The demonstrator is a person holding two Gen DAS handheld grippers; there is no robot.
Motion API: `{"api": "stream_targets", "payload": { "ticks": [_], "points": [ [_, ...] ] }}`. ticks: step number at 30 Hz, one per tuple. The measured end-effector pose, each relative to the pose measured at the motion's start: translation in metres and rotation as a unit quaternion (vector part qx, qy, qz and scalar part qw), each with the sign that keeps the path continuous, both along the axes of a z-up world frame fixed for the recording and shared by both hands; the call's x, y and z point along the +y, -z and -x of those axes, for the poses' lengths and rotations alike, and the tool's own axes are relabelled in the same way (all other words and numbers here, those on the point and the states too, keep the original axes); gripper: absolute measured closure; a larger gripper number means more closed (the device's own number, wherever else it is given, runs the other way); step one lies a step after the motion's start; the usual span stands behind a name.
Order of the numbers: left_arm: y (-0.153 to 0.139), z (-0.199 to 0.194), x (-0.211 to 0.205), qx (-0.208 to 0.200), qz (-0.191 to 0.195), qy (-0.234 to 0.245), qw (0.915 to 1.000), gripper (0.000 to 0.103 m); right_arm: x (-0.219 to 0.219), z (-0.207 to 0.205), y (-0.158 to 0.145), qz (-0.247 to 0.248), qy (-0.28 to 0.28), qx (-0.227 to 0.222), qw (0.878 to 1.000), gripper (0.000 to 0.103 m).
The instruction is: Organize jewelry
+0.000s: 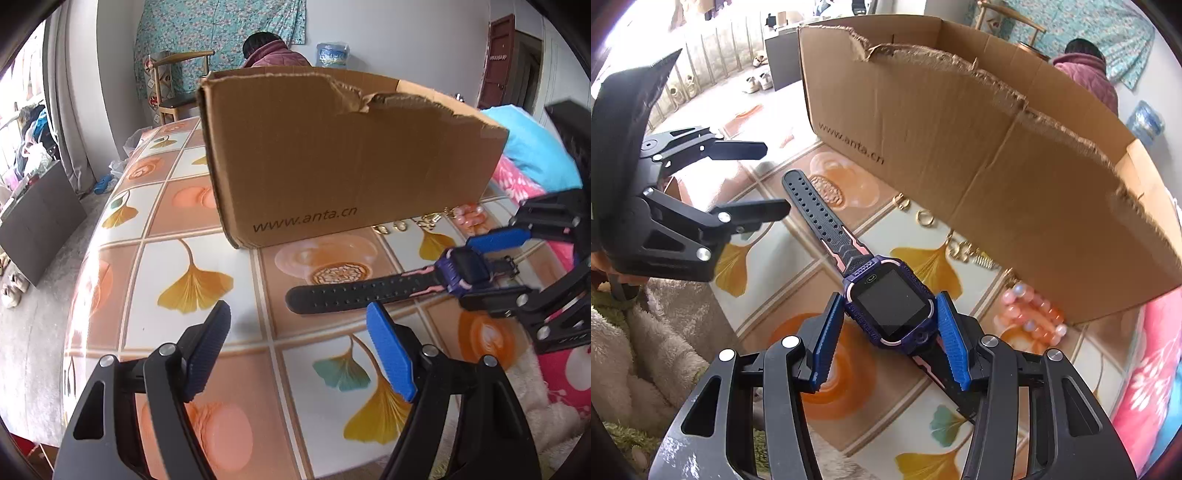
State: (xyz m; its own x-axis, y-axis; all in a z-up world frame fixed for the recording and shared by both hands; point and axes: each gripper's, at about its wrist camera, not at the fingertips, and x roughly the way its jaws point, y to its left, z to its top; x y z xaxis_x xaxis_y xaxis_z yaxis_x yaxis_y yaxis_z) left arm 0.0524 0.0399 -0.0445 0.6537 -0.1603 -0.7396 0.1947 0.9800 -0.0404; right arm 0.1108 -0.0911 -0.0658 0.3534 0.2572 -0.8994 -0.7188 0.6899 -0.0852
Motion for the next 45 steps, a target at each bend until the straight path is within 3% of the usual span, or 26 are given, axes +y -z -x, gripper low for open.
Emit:
{"api": "stream_targets", "payload": {
  "ticks": [5,11,15,18,21,24,27,31,32,35,37,42,45],
  "points": [
    [-0.007,0.007,0.001,-0.005,0.012,-0.001,0.9999,0.029,0.001,-0.005,-0.007,-0.010,0.010,-0.009,1.000,0.049],
    [-0.011,0.007,0.006,-0.015,0.012,-0.012,0.9997,0.038,0.021,0.000,-0.016,-0.036,-0.046,-0.026,0.998,0.049],
    [-0.013,0.004,0.015,-0.010,0.023,-0.024,0.9994,0.046,0.050,-0.017,-0.009,-0.053,-0.085,-0.001,0.995,0.050],
    [-0.013,0.003,0.022,-0.005,0.036,-0.030,0.9989,0.050,0.070,-0.032,0.002,-0.048,-0.103,0.020,0.993,0.057],
    [-0.013,0.004,0.030,0.006,0.065,-0.028,0.9975,0.051,0.082,-0.036,0.008,-0.045,-0.117,0.030,0.992,0.061],
    [-0.012,0.006,0.037,0.021,0.106,-0.015,0.9941,0.051,0.085,-0.036,0.006,-0.042,-0.118,0.036,0.991,0.080],
    [-0.012,0.004,0.043,0.032,0.148,-0.008,0.9885,0.051,0.087,-0.039,0.007,-0.059,-0.100,0.045,0.992,0.081],
    [-0.010,-0.002,0.050,0.050,0.201,-0.005,0.9784,0.051,0.074,-0.047,0.010,-0.111,-0.053,0.077,0.989,0.084],
    [-0.008,-0.005,0.051,0.057,0.215,-0.006,0.9750,0.051,0.070,-0.051,0.010,-0.122,-0.039,0.085,0.988,0.092],
    [-0.004,-0.013,0.053,0.075,0.251,-0.006,0.9650,0.052,0.051,-0.067,0.017,-0.174,-0.001,0.135,0.975,0.100],
    [-0.001,-0.017,0.054,0.086,0.261,-0.008,0.9615,0.053,0.044,-0.070,0.019,-0.192,0.005,0.145,0.971,0.100],
    [0.002,-0.024,0.051,0.102,0.259,-0.020,0.9602,0.060,0.046,-0.054,0.010,-0.153,-0.020,0.092,0.984,0.100],
    [0.002,-0.024,0.051,0.104,0.259,-0.025,0.9600,0.061,0.038,-0.040,0.004,-0.138,-0.042,0.074,0.987,0.084]
  ]
}}
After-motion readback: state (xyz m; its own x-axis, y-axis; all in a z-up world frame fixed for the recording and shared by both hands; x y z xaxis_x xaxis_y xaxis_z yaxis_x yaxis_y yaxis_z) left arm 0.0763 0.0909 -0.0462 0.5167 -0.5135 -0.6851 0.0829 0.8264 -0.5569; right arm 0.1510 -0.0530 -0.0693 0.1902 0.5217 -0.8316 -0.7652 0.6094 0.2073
